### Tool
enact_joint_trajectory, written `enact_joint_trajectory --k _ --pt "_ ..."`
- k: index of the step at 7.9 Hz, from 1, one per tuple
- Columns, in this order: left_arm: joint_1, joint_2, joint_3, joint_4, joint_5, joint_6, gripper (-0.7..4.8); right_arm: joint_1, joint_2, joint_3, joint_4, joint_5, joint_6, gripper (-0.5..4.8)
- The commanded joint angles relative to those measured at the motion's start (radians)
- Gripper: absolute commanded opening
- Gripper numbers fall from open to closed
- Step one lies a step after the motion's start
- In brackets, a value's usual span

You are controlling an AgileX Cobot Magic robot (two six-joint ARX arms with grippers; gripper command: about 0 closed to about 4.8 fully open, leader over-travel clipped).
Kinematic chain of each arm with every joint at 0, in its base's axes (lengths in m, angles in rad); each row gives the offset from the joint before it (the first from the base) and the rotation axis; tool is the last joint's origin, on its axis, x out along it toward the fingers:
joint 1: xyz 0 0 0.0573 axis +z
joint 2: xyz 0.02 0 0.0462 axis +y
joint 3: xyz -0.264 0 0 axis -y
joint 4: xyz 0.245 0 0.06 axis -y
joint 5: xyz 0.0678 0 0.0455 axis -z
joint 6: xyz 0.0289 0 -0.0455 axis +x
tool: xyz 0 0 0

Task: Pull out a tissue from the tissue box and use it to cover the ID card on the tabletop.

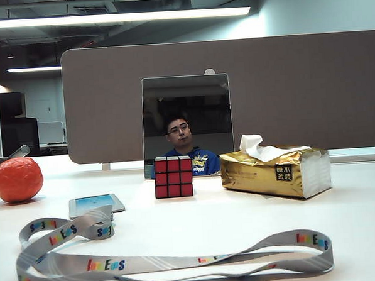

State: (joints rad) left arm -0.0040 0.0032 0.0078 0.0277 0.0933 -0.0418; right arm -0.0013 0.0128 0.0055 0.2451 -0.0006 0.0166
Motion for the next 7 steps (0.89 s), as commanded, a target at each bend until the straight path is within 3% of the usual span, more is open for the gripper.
enact_joint_trajectory --k 1,4,5,7 --pt "-0.001 0.001 0.003 0.013 0.051 -0.021 -0.06 -0.001 0.000 0.000 0.015 0.001 -0.002 -0.01" --pt "-0.001 0.001 0.003 0.071 0.495 -0.049 -0.06 0.000 0.001 0.045 0.021 -0.066 -0.004 -0.01" --pt "-0.001 0.001 0.003 0.093 0.557 -0.048 -0.06 0.000 0.002 0.070 0.013 -0.082 -0.027 -0.01" --pt "-0.001 0.001 0.003 0.103 0.566 -0.049 -0.06 0.000 0.005 0.153 -0.082 -0.117 -0.095 -0.01"
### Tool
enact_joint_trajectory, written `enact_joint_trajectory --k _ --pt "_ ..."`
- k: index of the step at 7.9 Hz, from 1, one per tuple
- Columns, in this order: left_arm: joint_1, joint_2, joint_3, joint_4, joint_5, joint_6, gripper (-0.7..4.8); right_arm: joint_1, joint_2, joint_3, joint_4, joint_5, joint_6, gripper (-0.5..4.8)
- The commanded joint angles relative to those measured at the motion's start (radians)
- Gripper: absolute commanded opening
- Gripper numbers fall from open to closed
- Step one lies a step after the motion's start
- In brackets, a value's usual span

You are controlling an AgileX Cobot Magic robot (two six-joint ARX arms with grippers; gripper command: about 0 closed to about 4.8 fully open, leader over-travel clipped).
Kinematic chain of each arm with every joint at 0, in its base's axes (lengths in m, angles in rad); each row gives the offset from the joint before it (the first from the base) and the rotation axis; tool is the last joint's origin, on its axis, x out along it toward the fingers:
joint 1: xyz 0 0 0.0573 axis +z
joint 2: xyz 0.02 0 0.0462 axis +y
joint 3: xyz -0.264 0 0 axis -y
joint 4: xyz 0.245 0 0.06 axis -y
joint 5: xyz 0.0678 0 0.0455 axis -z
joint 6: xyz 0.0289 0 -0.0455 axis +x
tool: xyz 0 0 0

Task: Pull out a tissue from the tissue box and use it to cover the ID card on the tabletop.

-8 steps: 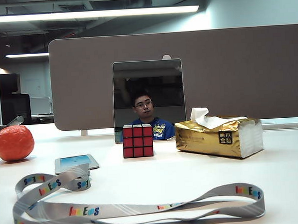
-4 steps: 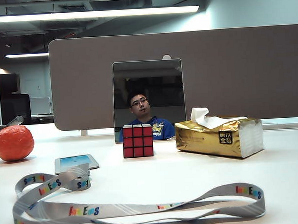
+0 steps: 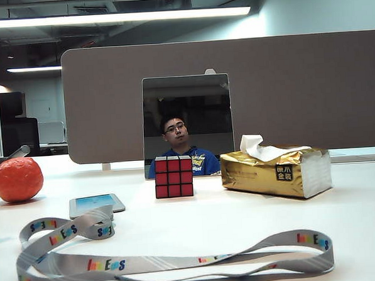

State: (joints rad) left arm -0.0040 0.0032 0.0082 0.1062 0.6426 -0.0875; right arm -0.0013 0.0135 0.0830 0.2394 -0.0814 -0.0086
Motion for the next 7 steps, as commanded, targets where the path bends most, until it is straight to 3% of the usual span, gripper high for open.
enact_joint_trajectory --k 1,3,5,6,7 --pt "-0.001 0.001 0.003 0.025 0.016 -0.003 -0.06 0.000 0.035 0.169 -0.180 -0.037 -0.111 -0.01" --pt "-0.002 0.001 0.003 0.068 0.017 -0.045 -0.06 0.001 0.335 0.477 -0.262 -0.179 -0.124 -0.01" --pt "-0.002 0.001 0.003 0.084 0.017 -0.045 -0.06 0.001 0.464 0.561 -0.251 -0.266 -0.123 -0.01" --pt "-0.002 0.001 0.003 0.084 0.017 -0.045 -0.06 0.002 0.528 0.580 -0.201 -0.336 -0.109 -0.01" --pt "-0.002 0.001 0.003 0.084 0.016 -0.055 -0.06 0.023 0.743 0.581 0.045 -0.437 0.027 0.00"
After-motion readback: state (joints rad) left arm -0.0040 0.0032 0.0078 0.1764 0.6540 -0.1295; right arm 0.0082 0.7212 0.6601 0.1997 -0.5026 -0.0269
